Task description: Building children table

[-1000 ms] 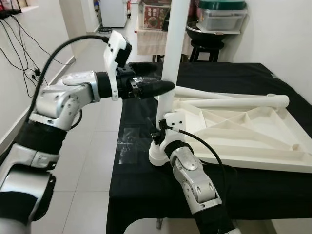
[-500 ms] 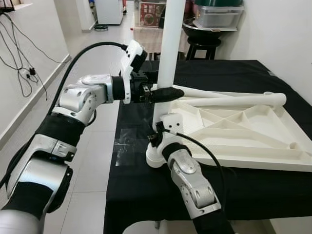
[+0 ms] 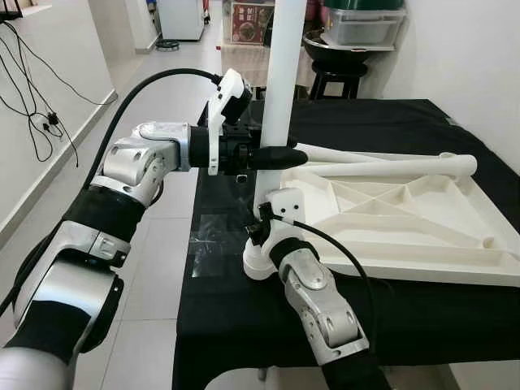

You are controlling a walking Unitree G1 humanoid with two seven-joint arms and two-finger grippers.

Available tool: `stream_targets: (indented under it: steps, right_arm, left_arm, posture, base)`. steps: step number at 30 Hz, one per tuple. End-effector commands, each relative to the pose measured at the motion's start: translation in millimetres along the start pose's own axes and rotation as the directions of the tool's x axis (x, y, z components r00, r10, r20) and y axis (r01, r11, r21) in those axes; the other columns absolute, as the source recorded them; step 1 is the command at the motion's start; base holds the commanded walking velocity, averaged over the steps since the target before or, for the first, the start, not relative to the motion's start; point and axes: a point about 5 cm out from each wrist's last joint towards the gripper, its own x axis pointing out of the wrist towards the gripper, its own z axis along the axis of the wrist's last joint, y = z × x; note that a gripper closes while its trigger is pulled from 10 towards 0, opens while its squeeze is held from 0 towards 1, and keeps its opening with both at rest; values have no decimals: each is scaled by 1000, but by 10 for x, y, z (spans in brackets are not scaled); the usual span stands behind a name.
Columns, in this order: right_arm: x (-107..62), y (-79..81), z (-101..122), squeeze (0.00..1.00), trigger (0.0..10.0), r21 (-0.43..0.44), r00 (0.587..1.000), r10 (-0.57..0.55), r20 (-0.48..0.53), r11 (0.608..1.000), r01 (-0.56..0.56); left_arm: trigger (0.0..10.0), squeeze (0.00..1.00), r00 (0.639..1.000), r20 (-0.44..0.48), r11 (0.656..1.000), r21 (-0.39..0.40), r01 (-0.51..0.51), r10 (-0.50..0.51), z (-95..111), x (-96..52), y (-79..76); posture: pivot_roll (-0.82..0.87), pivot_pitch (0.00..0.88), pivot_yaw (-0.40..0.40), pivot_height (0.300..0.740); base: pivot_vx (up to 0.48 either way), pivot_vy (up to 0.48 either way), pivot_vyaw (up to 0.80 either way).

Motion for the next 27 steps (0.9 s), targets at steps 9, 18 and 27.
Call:
stream_targets:
  steps: [9,18,27]
  right_arm:
    - [27,239,-90,1000,10000,119,961,270,-55,958,-262]
    - [108,-302,280,0,10000,-33,775,629,-51,775,-631]
    - [186,-609,336,0,10000,-30,719,685,-114,721,-692]
  left_arm:
    - [0,0,999,-50,999,49,-17,19,-53,-114,-59]
    - [0,0,999,-38,999,39,-19,21,-62,-148,-80]
    - [0,0,999,-31,999,35,-19,21,-64,-147,-91]
  posture:
    - [7,83,-24,740]
    - [7,82,-33,740]
    - [17,87,-39,740]
  base:
    - [0,0,0]
    - [0,0,0]
    - [0,0,0]
